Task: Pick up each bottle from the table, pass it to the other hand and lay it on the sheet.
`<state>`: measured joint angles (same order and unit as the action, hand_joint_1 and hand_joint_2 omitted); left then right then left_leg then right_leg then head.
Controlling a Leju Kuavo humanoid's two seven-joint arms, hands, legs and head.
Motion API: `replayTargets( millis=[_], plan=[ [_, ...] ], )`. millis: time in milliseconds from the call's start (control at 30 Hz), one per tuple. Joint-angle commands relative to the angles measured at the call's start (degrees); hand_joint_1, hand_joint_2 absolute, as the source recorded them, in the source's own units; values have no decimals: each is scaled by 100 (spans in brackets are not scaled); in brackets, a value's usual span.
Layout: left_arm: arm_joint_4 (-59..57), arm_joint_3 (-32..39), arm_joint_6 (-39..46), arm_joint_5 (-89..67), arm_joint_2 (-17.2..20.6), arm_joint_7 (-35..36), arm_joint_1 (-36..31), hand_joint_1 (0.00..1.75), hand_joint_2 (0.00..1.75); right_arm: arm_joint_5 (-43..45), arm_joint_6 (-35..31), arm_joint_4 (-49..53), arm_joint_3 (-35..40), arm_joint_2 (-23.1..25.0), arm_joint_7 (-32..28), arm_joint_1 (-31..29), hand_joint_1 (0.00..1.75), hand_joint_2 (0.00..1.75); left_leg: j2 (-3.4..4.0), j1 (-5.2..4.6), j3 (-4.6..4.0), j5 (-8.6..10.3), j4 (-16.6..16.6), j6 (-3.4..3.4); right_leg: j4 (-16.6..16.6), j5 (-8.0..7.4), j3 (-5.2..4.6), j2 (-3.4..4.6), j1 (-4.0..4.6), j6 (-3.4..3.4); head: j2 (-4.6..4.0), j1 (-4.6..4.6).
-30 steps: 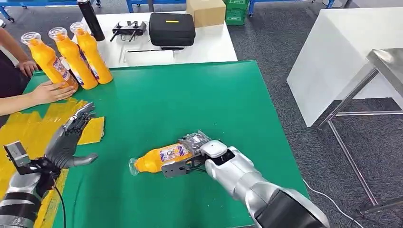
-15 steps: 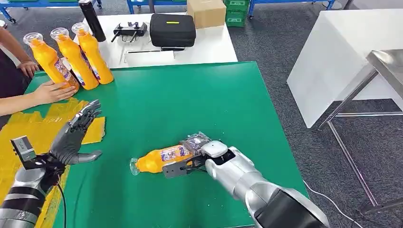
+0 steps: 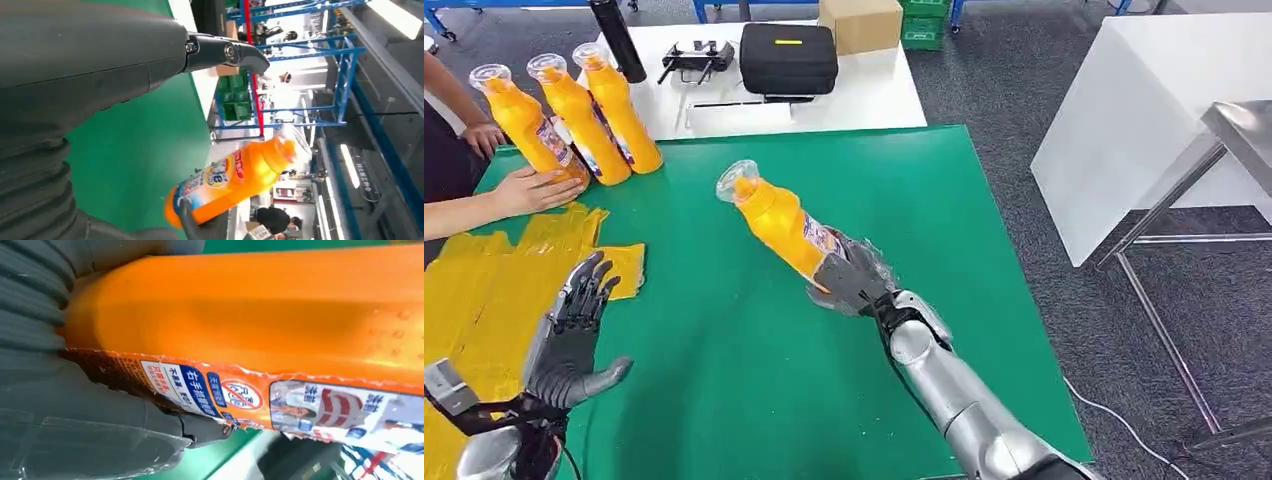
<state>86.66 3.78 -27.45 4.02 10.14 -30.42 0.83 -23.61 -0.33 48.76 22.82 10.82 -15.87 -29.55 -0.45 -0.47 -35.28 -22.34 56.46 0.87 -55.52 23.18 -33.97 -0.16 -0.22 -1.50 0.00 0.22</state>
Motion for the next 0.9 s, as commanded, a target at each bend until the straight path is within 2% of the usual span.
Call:
replayTargets(
  millis=[33,133,333,500,767,900],
  plan=[
    [738,409,51,330,-652,207,480,0,175,616,199,1737,-147,-296,-208,541,175,175,2,2,10,-10,4,-7,0,9,13,0,2,0,0,2],
    [799,288,71,525,-771,366,509,0,175,643,249,2084,144,-335,-119,712,175,175,-2,3,10,-17,10,-6,-5,17,15,-4,2,-2,0,2],
    [536,-104,-233,1434,-718,721,438,0,175,649,216,1795,612,-181,-102,515,175,175,3,0,-4,-5,1,-6,0,5,-1,1,0,0,0,4],
    [369,-357,-295,1814,-643,922,350,0,175,200,332,1663,1567,124,-90,473,175,175,9,1,-3,-6,-1,-7,0,3,-3,8,1,3,0,4],
    [354,-428,-207,1771,-577,943,335,0,175,49,265,1764,2024,155,-20,467,175,175,1,9,13,-15,4,-10,-1,17,15,-8,9,2,0,2],
    [186,-635,-137,1607,-493,941,255,0,175,-96,378,1551,2798,375,106,372,175,175,13,5,6,-14,3,-10,-5,12,5,11,4,3,0,4]
  ],
)
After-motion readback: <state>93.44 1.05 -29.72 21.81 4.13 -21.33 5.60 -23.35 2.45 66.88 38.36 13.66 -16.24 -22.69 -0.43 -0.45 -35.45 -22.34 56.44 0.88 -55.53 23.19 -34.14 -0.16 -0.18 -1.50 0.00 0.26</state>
